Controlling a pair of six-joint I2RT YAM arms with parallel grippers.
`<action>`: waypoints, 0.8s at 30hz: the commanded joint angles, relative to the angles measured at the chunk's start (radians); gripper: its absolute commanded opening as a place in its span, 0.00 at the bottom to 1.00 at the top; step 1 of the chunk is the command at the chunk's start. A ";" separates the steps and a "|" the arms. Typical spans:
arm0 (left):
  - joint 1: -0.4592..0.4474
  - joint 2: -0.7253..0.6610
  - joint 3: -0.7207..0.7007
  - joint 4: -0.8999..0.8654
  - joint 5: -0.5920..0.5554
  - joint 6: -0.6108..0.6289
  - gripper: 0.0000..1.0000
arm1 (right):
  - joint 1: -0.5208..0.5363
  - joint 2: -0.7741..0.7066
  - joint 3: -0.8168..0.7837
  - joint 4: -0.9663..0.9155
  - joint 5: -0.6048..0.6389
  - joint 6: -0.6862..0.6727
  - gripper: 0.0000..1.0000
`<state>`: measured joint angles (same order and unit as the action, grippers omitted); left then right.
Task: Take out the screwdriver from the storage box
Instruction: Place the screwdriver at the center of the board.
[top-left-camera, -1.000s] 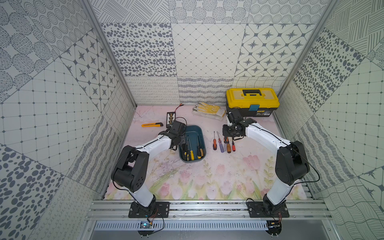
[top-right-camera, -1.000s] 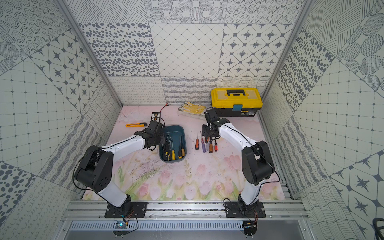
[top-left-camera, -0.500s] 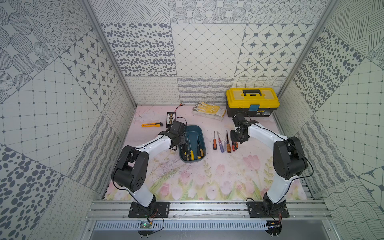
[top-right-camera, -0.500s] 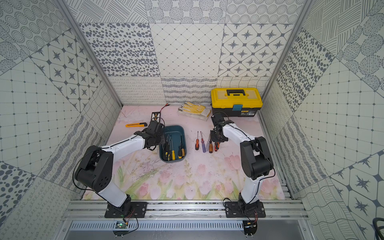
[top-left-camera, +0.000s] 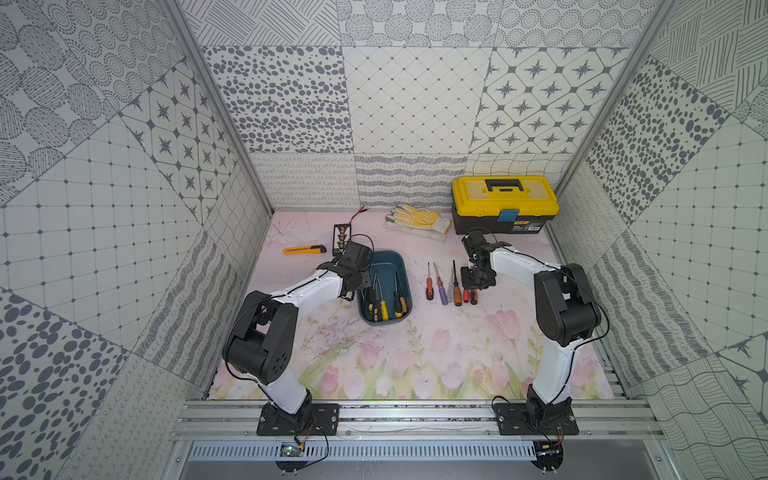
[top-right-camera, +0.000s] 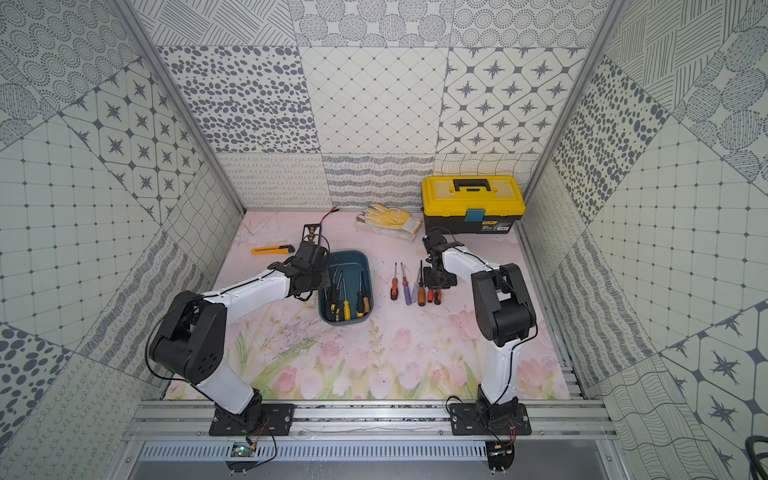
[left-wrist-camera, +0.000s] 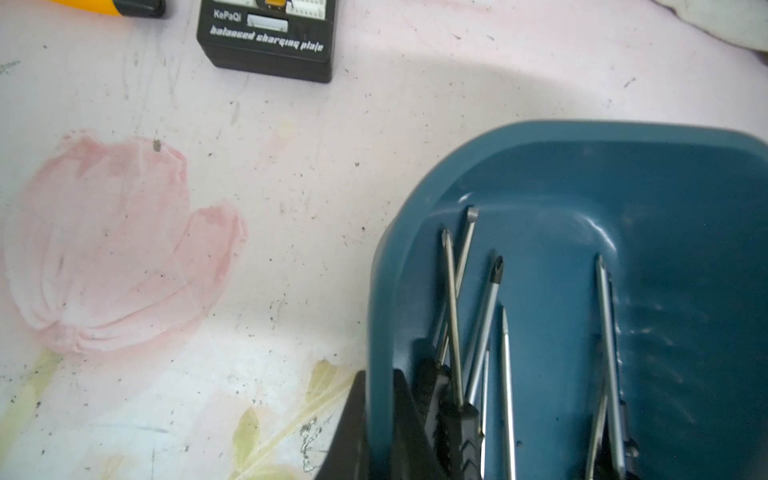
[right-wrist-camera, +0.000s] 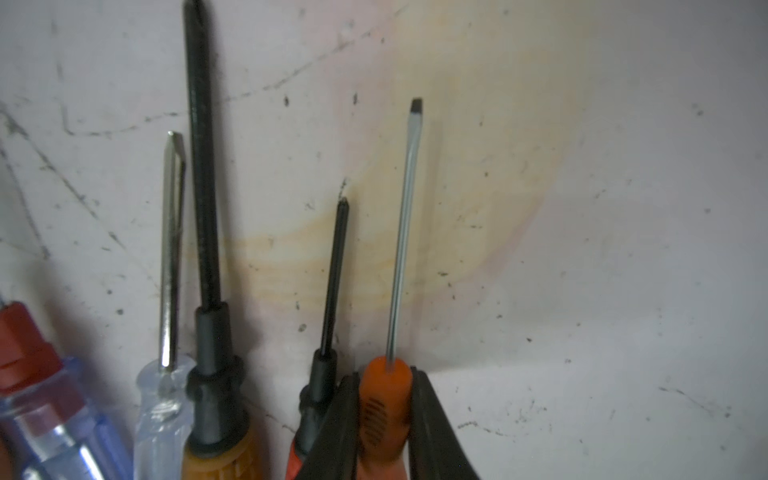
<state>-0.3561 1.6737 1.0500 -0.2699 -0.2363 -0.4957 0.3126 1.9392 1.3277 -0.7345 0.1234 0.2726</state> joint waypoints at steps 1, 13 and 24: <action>0.003 -0.007 0.005 0.059 -0.038 0.018 0.00 | -0.002 0.023 0.029 0.028 -0.050 -0.003 0.00; 0.002 -0.003 0.010 0.057 -0.034 0.016 0.00 | -0.001 0.037 0.035 0.041 -0.097 0.013 0.00; 0.003 -0.003 0.010 0.057 -0.032 0.014 0.00 | 0.007 0.038 0.035 0.051 -0.114 0.022 0.00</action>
<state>-0.3557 1.6737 1.0500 -0.2722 -0.2359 -0.4950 0.3145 1.9522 1.3334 -0.7116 0.0196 0.2810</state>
